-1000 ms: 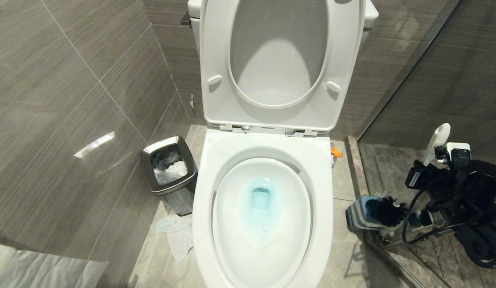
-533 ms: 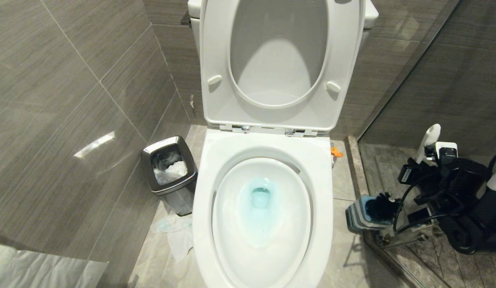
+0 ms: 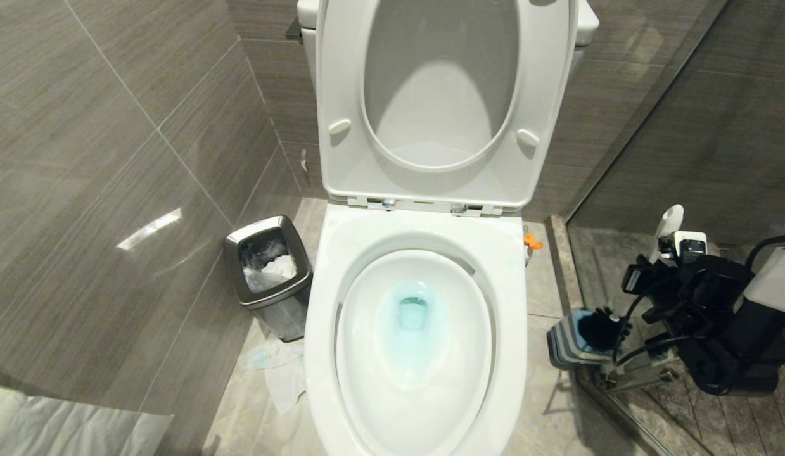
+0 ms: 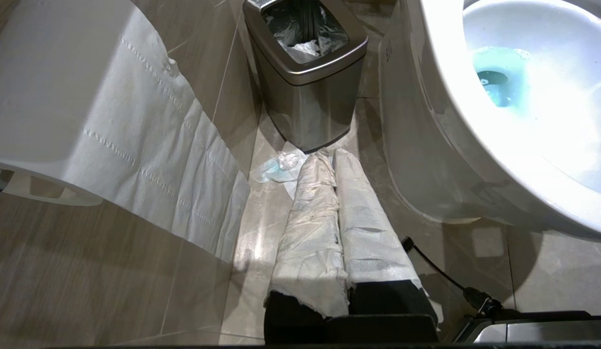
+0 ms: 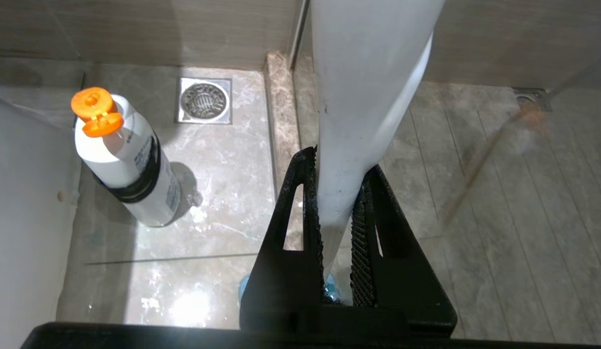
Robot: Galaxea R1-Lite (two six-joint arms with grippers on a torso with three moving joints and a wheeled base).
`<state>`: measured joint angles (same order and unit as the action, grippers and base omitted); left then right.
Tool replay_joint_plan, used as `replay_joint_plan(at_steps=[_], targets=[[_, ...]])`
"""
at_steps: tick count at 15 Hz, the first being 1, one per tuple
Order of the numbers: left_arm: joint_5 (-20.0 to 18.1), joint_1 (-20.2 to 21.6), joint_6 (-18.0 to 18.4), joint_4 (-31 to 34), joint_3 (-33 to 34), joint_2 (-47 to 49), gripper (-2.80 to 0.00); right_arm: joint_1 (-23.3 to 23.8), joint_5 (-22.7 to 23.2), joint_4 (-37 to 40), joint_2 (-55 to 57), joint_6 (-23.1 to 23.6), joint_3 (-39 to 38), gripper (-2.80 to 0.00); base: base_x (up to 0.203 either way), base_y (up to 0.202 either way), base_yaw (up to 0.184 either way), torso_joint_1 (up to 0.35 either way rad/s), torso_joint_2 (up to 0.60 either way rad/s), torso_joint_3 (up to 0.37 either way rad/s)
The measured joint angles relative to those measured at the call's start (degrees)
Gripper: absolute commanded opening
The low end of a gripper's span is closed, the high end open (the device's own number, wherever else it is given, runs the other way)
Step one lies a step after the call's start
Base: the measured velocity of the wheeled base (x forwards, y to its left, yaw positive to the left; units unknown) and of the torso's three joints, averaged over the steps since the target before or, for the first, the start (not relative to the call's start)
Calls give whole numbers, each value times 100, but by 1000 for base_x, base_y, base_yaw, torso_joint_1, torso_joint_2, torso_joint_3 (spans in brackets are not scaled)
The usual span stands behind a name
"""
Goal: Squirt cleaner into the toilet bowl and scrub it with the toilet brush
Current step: Put the toilet brush back
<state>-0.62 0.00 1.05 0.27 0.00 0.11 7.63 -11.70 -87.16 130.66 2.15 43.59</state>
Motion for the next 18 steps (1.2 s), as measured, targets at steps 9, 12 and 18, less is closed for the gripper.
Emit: replay_joint_plan(at_steps=[9, 12, 18], targets=[[0, 0, 0, 3, 0, -1, -280, 0, 7, -2, 503, 28, 463, -280, 0, 0, 0, 0, 0, 0], [0, 0, 0, 0, 0, 0, -280, -2, 7, -1, 678, 28, 609, -280, 0, 0, 0, 0, 0, 0], [0, 0, 0, 0, 0, 0, -280, -4, 0, -7, 928, 40, 658, -280, 0, 0, 0, 0, 0, 0]])
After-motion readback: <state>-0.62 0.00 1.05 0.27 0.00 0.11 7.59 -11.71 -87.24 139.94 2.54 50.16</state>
